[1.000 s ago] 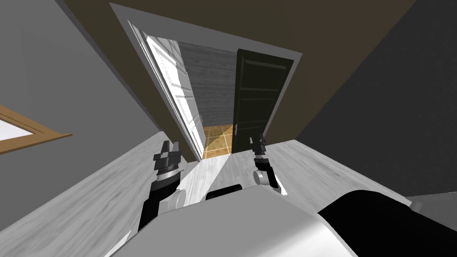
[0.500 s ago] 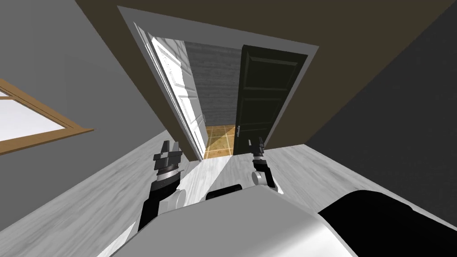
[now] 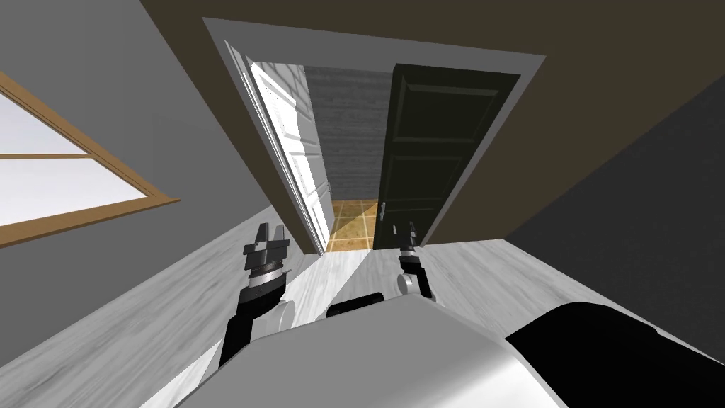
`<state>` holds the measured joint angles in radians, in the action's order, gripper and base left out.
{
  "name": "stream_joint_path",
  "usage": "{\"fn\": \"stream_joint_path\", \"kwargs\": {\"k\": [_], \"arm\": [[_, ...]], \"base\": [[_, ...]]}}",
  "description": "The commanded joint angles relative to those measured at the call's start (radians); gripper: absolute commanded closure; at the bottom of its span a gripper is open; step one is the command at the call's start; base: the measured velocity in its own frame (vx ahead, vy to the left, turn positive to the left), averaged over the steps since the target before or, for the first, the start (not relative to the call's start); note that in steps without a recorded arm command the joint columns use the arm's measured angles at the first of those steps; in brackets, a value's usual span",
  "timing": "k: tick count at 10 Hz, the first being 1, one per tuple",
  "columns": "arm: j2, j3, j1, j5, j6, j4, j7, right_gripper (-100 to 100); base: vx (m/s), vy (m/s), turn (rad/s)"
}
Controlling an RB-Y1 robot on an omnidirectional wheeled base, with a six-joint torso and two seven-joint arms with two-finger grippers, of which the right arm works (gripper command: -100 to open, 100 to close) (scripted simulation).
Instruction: Push the door open
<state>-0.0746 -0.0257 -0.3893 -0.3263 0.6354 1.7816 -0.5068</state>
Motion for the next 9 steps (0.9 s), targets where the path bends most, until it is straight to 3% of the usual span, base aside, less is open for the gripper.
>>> {"fn": "stream_joint_path", "kwargs": {"k": [1, 9], "arm": [[-0.002, -0.002, 0.011, -0.026, 0.015, -0.040, -0.028, -100], [0.005, -0.025, 0.060, -0.147, 0.099, -0.244, -0.153, -100]], "base": [[0.076, -0.086, 0.188], [0.062, -0.098, 0.160]]}}
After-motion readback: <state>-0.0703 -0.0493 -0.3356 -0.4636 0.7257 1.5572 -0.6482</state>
